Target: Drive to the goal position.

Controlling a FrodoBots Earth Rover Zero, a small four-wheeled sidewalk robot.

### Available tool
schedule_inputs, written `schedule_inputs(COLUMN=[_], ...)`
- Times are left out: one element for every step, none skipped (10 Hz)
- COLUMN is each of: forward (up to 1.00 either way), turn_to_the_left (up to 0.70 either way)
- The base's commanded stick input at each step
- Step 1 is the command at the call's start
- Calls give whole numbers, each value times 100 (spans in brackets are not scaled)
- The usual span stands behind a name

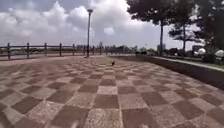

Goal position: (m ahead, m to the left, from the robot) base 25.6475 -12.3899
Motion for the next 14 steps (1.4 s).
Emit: schedule_inputs(forward=[70,70,70,70,70,70,70,70,70,70,70,70,70,70], turn_to_the_left=[-12,-29,-32,-15,0,0,0,0,0,0,0,0,0,0])
